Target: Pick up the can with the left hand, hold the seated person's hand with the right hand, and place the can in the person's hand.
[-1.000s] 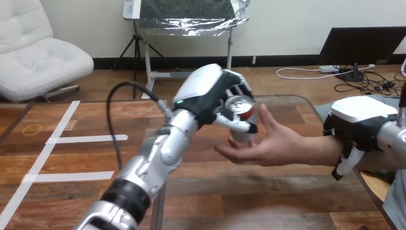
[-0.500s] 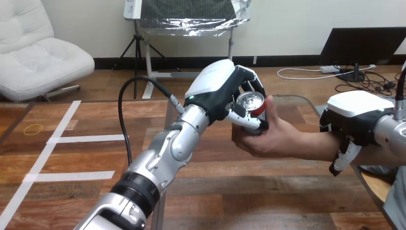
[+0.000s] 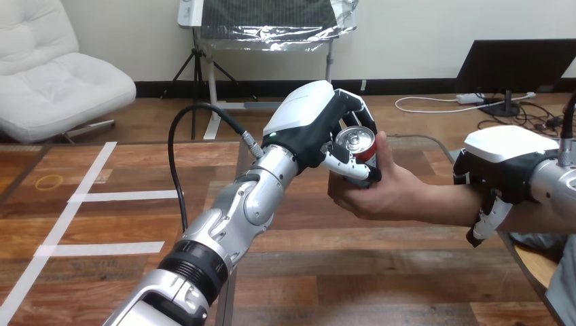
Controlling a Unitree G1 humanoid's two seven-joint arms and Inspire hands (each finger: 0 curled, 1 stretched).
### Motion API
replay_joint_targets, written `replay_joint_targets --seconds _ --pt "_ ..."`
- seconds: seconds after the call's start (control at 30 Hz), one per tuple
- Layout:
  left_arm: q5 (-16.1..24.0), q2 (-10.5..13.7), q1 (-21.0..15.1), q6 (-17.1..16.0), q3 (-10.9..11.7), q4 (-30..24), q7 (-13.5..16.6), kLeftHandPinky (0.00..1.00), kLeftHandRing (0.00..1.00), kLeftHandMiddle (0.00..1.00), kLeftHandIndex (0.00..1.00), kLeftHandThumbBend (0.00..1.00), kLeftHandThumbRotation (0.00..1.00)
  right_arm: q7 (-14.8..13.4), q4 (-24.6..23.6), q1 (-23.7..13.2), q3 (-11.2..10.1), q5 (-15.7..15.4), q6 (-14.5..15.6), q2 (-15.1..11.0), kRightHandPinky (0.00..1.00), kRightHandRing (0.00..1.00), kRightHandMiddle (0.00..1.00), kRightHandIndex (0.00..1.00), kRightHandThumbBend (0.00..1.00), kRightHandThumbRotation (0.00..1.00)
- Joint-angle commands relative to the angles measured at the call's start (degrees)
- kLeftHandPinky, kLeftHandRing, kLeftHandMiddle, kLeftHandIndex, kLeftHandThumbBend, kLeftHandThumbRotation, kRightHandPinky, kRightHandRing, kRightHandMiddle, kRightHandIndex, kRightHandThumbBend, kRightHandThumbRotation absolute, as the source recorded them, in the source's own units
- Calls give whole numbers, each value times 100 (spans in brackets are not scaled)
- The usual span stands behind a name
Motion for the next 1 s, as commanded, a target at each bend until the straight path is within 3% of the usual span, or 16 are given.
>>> replay_joint_targets --seconds 0.0,0.17,0.5,0.97 --pt "109 -507 -681 -134 -252 -76 55 43 44 48 48 62 0 -91 -461 -944 -357 69 -44 6 31 39 46 48 78 0" --pt "103 -526 -639 -223 -273 -30 73 42 44 48 48 62 0 -161 -434 -913 -376 78 -113 -18 31 39 46 48 79 0" --pt "125 -506 -592 -252 -303 2 120 39 43 49 48 62 0 -73 -544 -800 -447 127 36 -31 35 42 48 48 77 0" --pt "138 -413 -657 -133 -324 72 -64 39 44 49 49 61 0 -28 -547 -726 -420 102 114 -62 30 37 45 52 76 0"
